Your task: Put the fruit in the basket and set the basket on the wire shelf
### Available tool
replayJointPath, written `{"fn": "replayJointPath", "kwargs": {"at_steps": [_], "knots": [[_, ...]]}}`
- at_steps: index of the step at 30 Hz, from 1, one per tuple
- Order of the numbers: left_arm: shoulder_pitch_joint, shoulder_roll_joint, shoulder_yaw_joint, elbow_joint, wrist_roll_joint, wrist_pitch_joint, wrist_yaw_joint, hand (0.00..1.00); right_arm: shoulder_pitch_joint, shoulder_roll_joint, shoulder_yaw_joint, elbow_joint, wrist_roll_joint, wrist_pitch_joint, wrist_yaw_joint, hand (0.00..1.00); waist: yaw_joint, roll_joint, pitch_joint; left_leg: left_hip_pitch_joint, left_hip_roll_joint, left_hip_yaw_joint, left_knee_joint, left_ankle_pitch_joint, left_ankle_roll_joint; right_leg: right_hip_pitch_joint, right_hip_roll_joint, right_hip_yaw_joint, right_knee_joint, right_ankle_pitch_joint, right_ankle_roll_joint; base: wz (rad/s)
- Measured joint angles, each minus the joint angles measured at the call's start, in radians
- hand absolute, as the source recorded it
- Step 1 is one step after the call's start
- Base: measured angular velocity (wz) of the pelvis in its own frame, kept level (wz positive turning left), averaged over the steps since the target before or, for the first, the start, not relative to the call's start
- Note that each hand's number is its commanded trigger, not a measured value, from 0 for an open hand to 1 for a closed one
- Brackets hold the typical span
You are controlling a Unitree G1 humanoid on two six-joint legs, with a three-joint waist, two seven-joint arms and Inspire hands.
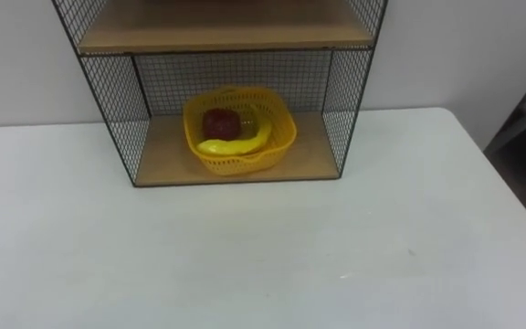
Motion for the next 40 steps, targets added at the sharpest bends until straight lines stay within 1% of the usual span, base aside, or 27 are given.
{"fn": "replayJointPath", "kwargs": {"at_steps": [1, 2, 3, 4, 5, 6, 7, 9, 10, 11, 12, 13, 14, 15, 16, 17, 18, 19, 20, 21, 22, 24, 27, 31, 34, 36, 40], "knots": [[0.000, -0.012, -0.022, 0.016, 0.034, 0.012, -0.020, 0.00, -0.011, 0.011, 0.020, 0.021, -0.031, 0.013, 0.014, 0.00, -0.001, -0.001, 0.0003, 0.005, 0.000, -0.001, 0.000, 0.000, 0.000, 0.004, 0.001, 0.001, 0.000, 0.000, 0.000, -0.07], [-0.001, -0.031, -0.066, 0.044, 0.121, 0.038, -0.062, 0.00, -0.033, 0.028, 0.072, 0.055, -0.079, 0.038, 0.046, 0.00, 0.001, -0.002, 0.0012, 0.015, 0.000, 0.000, -0.002, 0.000, 0.000, 0.013, 0.003, 0.008, 0.000, 0.000, 0.000, -0.10], [-0.001, -0.042, -0.123, 0.068, 0.224, 0.069, -0.097, 0.00, -0.050, 0.036, 0.131, 0.070, -0.115, 0.067, 0.076, 0.00, 0.000, -0.001, 0.0017, 0.027, 0.000, 0.001, -0.003, 0.000, 0.000, 0.023, 0.005, 0.013, -0.003, 0.000, 0.000, -0.10], [-0.001, -0.043, -0.154, 0.075, 0.282, 0.086, -0.114, 0.00, -0.058, 0.036, 0.158, 0.076, -0.140, 0.081, 0.095, 0.00, -0.002, -0.001, 0.0016, 0.033, 0.000, 0.001, -0.004, 0.000, 0.000, 0.028, 0.005, 0.013, -0.004, 0.000, 0.000, 0.00], [-0.002, -0.044, -0.210, 0.078, 0.402, 0.112, -0.149, 0.00, -0.074, 0.035, 0.190, 0.086, -0.214, 0.096, 0.129, 0.00, -0.005, -0.002, 0.0028, 0.044, -0.002, -0.001, -0.005, 0.000, 0.000, 0.042, 0.004, 0.010, -0.006, 0.000, 0.000, 0.06], [-0.006, -0.043, -0.254, 0.076, 0.531, 0.126, -0.184, 0.00, -0.085, 0.032, 0.216, 0.086, -0.292, 0.108, 0.159, 0.00, -0.006, -0.001, 0.0030, 0.056, -0.003, -0.006, -0.010, 0.000, 0.000, 0.055, 0.003, 0.006, -0.011, 0.000, 0.000, 0.09], [-0.010, -0.042, -0.273, 0.074, 0.591, 0.133, -0.200, 0.00, -0.089, 0.030, 0.234, 0.084, -0.322, 0.114, 0.176, 0.00, -0.006, -0.002, 0.0032, 0.061, -0.004, -0.009, -0.013, 0.000, 0.000, 0.061, 0.003, 0.005, -0.014, 0.000, 0.000, 0.11], [-0.057, -0.033, -0.360, 0.071, 0.802, 0.168, -0.256, 0.00, -0.105, 0.020, 0.351, 0.074, -0.476, 0.134, 0.239, 0.00, -0.006, -0.003, 0.0034, 0.072, -0.004, -0.012, -0.014, 0.001, -0.002, 0.077, 0.003, -0.004, -0.020, 0.001, -0.002, 0.12], [-0.065, -0.032, -0.385, 0.064, 0.851, 0.179, -0.269, 0.00, -0.113, 0.017, 0.378, 0.072, -0.512, 0.141, 0.253, 0.00, -0.005, -0.003, 0.0034, 0.072, -0.004, -0.011, -0.014, 0.001, -0.002, 0.077, 0.004, -0.003, -0.020, 0.003, -0.003, 0.00], [-0.086, -0.031, -0.433, 0.062, 0.941, 0.194, -0.295, 0.00, -0.132, 0.014, 0.424, 0.065, -0.590, 0.161, 0.275, 0.00, -0.005, -0.003, 0.0037, 0.072, -0.003, -0.011, -0.014, 0.002, -0.003, 0.075, 0.005, -0.003, -0.020, 0.005, -0.004, -0.07], [-0.099, -0.029, -0.467, 0.058, 1.007, 0.212, -0.319, 0.00, -0.146, 0.013, 0.450, 0.059, -0.656, 0.177, 0.298, 0.00, -0.007, -0.003, 0.0040, 0.072, -0.002, -0.014, -0.014, 0.003, -0.005, 0.076, 0.006, -0.005, -0.022, 0.006, -0.006, -0.06], [-0.106, -0.030, -0.483, 0.054, 1.036, 0.220, -0.331, 0.00, -0.158, 0.013, 0.461, 0.056, -0.680, 0.185, 0.309, 0.00, -0.008, -0.003, 0.0040, 0.072, -0.002, -0.016, -0.014, 0.003, -0.005, 0.077, 0.007, -0.006, -0.023, 0.007, -0.008, 0.00], [-0.127, -0.029, -0.514, 0.054, 1.094, 0.234, -0.352, 0.00, -0.173, 0.011, 0.484, 0.056, -0.726, 0.197, 0.331, 0.00, -0.015, -0.003, 0.0059, 0.072, -0.002, -0.019, -0.014, 0.004, -0.006, 0.078, 0.008, -0.007, -0.025, 0.008, -0.009, 0.08], [-0.147, -0.030, -0.539, 0.054, 1.134, 0.246, -0.368, 0.00, -0.189, 0.011, 0.504, 0.057, -0.762, 0.205, 0.351, 0.00, -0.028, -0.003, 0.0119, 0.072, -0.003, -0.028, -0.014, 0.006, -0.008, 0.084, 0.010, -0.010, -0.033, 0.010, -0.009, 0.12], [-0.156, -0.030, -0.554, 0.054, 1.153, 0.251, -0.375, 0.00, -0.195, 0.011, 0.516, 0.057, -0.780, 0.205, 0.363, 0.00, -0.033, -0.003, 0.0173, 0.074, -0.003, -0.028, -0.014, 0.008, -0.010, 0.087, 0.011, -0.010, -0.037, 0.011, -0.009, 0.07], [-0.170, -0.032, -0.585, 0.056, 1.187, 0.260, -0.386, 0.00, -0.203, 0.010, 0.532, 0.056, -0.820, 0.208, 0.382, 0.00, -0.032, 0.000, 0.0248, 0.076, -0.002, -0.027, -0.014, 0.009, -0.011, 0.086, 0.013, -0.005, -0.037, 0.012, -0.010, -0.05], [-0.168, -0.033, -0.601, 0.053, 1.226, 0.271, -0.401, 0.00, -0.214, 0.011, 0.561, 0.048, -0.883, 0.220, 0.406, 0.00, -0.027, 0.000, 0.0268, 0.075, -0.002, -0.027, -0.014, 0.010, -0.012, 0.085, 0.014, -0.002, -0.036, 0.012, -0.010, -0.09], [-0.174, -0.033, -0.603, 0.050, 1.249, 0.277, -0.410, 0.00, -0.216, 0.012, 0.572, 0.047, -0.916, 0.228, 0.418, 0.00, -0.028, 0.000, 0.0269, 0.074, -0.002, -0.027, -0.014, 0.010, -0.012, 0.082, 0.015, -0.001, -0.036, 0.012, -0.010, -0.12], [-0.173, -0.034, -0.603, 0.044, 1.294, 0.289, -0.428, 0.00, -0.218, 0.014, 0.594, 0.047, -0.983, 0.239, 0.438, 0.00, -0.026, 0.000, 0.0267, 0.070, -0.002, -0.027, -0.014, 0.013, -0.016, 0.076, 0.017, 0.004, -0.036, 0.014, -0.012, -0.10], [-0.173, -0.034, -0.604, 0.044, 1.322, 0.300, -0.441, 0.00, -0.218, 0.017, 0.607, 0.047, -1.032, 0.248, 0.452, 0.00, -0.027, 0.000, 0.0267, 0.068, -0.002, -0.027, -0.014, 0.014, -0.015, 0.074, 0.018, 0.006, -0.037, 0.015, -0.012, -0.08], [-0.174, -0.034, -0.604, 0.044, 1.327, 0.305, -0.448, 0.00, -0.218, 0.018, 0.613, 0.047, -1.051, 0.250, 0.457, 0.00, -0.029, 0.000, 0.0267, 0.067, -0.001, -0.027, -0.014, 0.014, -0.014, 0.073, 0.018, 0.006, -0.037, 0.015, -0.012, 0.00], [-0.176, -0.034, -0.635, 0.044, 1.332, 0.321, -0.459, 0.00, -0.219, 0.020, 0.658, 0.046, -1.093, 0.271, 0.478, 0.00, -0.029, 0.000, 0.0267, 0.069, -0.001, -0.029, -0.013, 0.015, -0.013, 0.072, 0.018, 0.005, -0.036, 0.015, -0.012, 0.00], [-0.177, -0.039, -0.664, 0.044, 1.332, 0.338, -0.484, 0.00, -0.223, 0.026, 0.691, 0.038, -1.133, 0.289, 0.493, 0.00, -0.027, 0.000, 0.0265, 0.075, -0.001, -0.027, -0.013, 0.017, -0.014, 0.074, 0.020, 0.012, -0.033, 0.016, -0.012, -0.06], [-0.178, -0.042, -0.680, 0.044, 1.332, 0.356, -0.521, 0.00, -0.243, 0.026, 0.704, 0.037, -1.152, 0.301, 0.514, 0.00, -0.026, 0.000, 0.0264, 0.074, -0.001, -0.027, -0.013, 0.014, -0.010, 0.075, 0.024, 0.022, -0.035, 0.016, -0.012, -0.07], [-0.180, -0.043, -0.681, 0.044, 1.332, 0.366, -0.547, 0.00, -0.249, 0.026, 0.713, 0.023, -1.210, 0.309, 0.522, 0.00, -0.023, 0.000, 0.0265, 0.077, -0.001, -0.024, -0.013, 0.016, -0.012, 0.073, 0.025, 0.025, -0.036, 0.019, -0.014, 0.00], [-0.180, -0.042, -0.681, 0.043, 1.345, 0.387, -0.567, 0.00, -0.248, 0.027, 0.714, 0.003, -1.255, 0.314, 0.528, 0.00, -0.025, 0.003, 0.0257, 0.080, -0.001, -0.025, -0.013, 0.017, -0.014, 0.076, 0.024, 0.023, -0.036, 0.020, -0.014, 0.00], [-0.180, -0.041, -0.681, 0.043, 1.355, 0.410, -0.587, 0.00, -0.249, 0.029, 0.714, -0.003, -1.287, 0.330, 0.557, 0.00, -0.025, 0.005, 0.0250, 0.079, -0.001, -0.028, -0.013, 0.015, -0.010, 0.078, 0.024, 0.019, -0.036, 0.020, -0.014, 0.02]]}}
